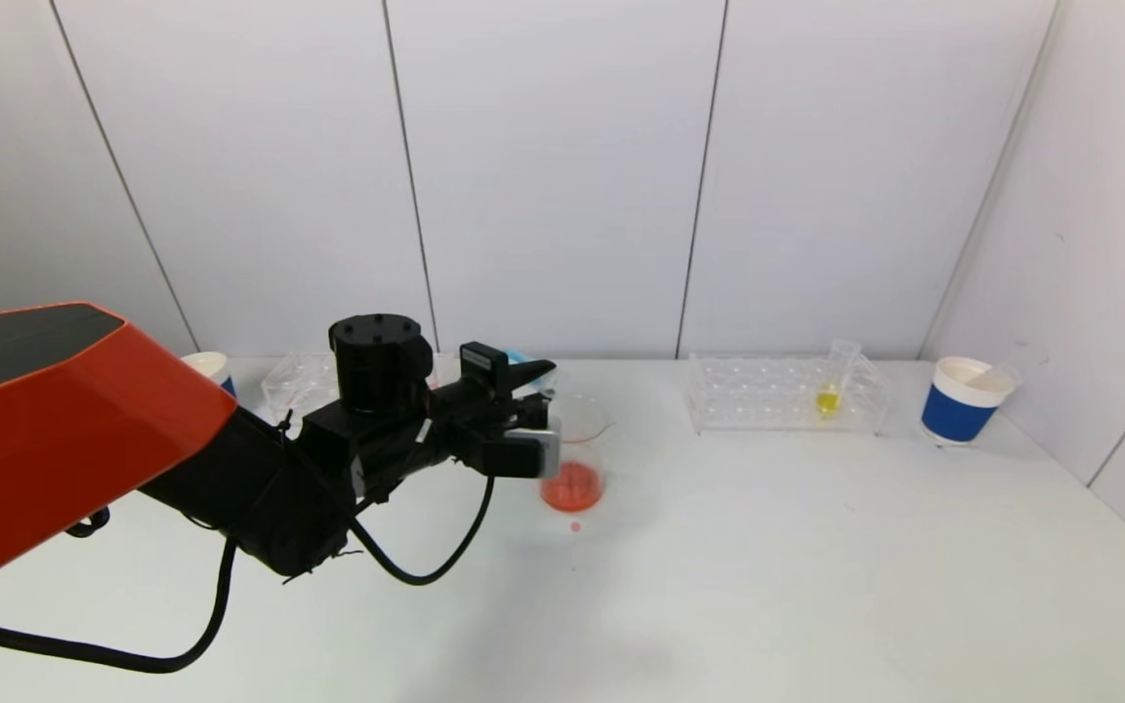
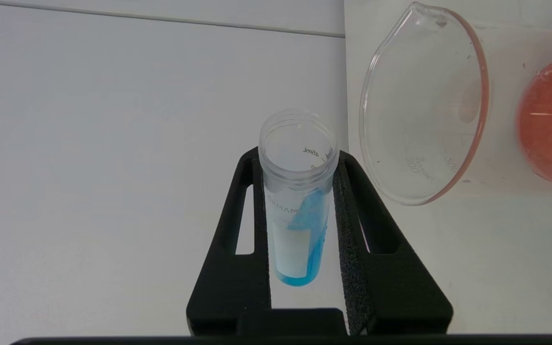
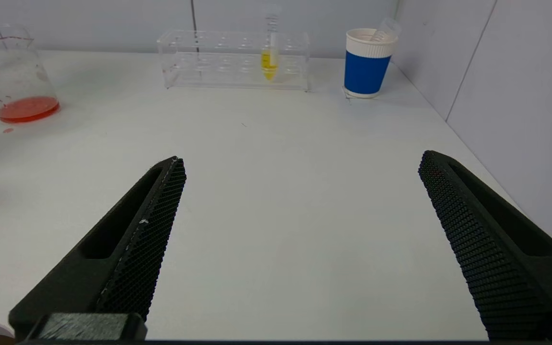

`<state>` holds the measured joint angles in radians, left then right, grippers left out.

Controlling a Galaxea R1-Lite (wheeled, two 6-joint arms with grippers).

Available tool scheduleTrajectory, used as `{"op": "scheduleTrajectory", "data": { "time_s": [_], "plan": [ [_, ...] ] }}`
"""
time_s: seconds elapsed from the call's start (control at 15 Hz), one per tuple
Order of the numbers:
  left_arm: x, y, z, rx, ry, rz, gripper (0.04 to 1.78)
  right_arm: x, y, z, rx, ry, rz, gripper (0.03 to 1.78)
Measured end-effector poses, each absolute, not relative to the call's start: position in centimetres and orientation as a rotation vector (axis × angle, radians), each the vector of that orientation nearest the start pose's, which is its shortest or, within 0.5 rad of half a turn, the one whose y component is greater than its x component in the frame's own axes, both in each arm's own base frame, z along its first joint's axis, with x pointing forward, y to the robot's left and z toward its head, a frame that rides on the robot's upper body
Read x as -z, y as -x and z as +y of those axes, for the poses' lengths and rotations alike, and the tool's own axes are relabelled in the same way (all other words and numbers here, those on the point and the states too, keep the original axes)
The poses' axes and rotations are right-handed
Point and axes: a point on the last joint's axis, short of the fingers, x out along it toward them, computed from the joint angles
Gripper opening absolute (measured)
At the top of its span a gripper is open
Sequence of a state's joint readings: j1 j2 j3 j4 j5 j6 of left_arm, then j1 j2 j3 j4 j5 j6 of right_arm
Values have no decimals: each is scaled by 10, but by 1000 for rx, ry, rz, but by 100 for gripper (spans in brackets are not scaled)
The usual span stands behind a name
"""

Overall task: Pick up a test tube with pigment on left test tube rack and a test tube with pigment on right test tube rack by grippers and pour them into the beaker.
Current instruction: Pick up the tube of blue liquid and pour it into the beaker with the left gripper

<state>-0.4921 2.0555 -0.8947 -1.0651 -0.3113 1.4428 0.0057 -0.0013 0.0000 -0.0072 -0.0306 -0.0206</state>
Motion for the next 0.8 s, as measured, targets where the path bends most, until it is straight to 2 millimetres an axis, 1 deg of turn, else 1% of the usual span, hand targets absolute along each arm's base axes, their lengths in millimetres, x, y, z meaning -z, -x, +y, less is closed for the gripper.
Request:
{"op": "scheduleTrajectory", "data": {
  "time_s": [0.8],
  "plan": [
    [-126,-331,-182,729,-1454,-509,43,-76,23,-1,25,20,-8,177]
  ]
}}
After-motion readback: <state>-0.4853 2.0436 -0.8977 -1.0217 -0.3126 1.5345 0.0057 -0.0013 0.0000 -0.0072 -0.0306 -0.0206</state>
